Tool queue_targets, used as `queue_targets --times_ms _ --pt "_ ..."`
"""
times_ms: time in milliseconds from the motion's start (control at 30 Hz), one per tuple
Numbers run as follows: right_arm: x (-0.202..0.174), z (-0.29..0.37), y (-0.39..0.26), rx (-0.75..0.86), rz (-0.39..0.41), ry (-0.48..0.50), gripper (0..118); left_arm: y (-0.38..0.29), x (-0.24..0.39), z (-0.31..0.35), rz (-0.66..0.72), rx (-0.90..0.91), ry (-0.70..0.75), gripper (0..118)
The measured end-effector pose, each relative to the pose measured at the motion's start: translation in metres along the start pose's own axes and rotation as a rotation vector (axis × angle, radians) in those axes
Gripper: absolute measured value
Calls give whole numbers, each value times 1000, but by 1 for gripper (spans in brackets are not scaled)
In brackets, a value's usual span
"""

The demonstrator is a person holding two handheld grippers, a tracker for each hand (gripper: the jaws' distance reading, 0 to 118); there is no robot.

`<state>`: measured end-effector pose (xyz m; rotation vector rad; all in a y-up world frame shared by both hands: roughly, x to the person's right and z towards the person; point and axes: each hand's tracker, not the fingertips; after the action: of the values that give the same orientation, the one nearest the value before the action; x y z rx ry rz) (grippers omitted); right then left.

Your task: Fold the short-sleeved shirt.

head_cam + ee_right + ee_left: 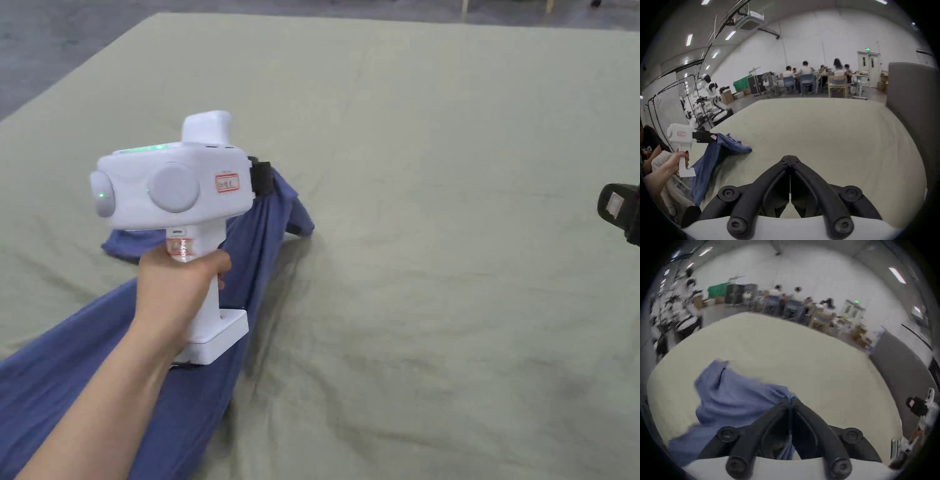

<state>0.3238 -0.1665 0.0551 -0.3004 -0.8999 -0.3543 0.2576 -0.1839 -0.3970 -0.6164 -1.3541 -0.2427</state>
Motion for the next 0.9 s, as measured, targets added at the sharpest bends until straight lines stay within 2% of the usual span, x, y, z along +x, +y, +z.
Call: queue_targets --times_ms 67,167,233,333,433,533,600,700,800,900 --pt "16 35 4 34 -23 -34 3 3 58 -4 -145 -16 -100 0" --pt "34 86 7 74 1 -126 3 -14 156 -15 -349 -94 -308 0" --pt "47 118 6 94 14 -194 3 -43 225 -20 -499 -162 -448 0" --pt "65 155 0 102 -1 -240 3 -99 311 -25 -734 -295 -603 0" --pt "84 178 -9 101 -19 -296 3 -162 374 -17 -982 -410 -757 0" --pt "99 187 -21 90 -30 -325 3 -218 407 -6 -1204 -505 -805 0" --pt "107 187 -29 80 -45 -337 3 -243 410 -9 -1277 -537 -788 0" --pt "115 180 -39 66 -76 -330 3 -263 406 -29 -1265 -613 -715 0" --pt "116 169 -44 50 -86 -318 3 -262 400 -40 -1211 -608 -736 0" --pt "111 161 -46 40 -91 -296 3 -249 393 -45 -1074 -667 -745 4"
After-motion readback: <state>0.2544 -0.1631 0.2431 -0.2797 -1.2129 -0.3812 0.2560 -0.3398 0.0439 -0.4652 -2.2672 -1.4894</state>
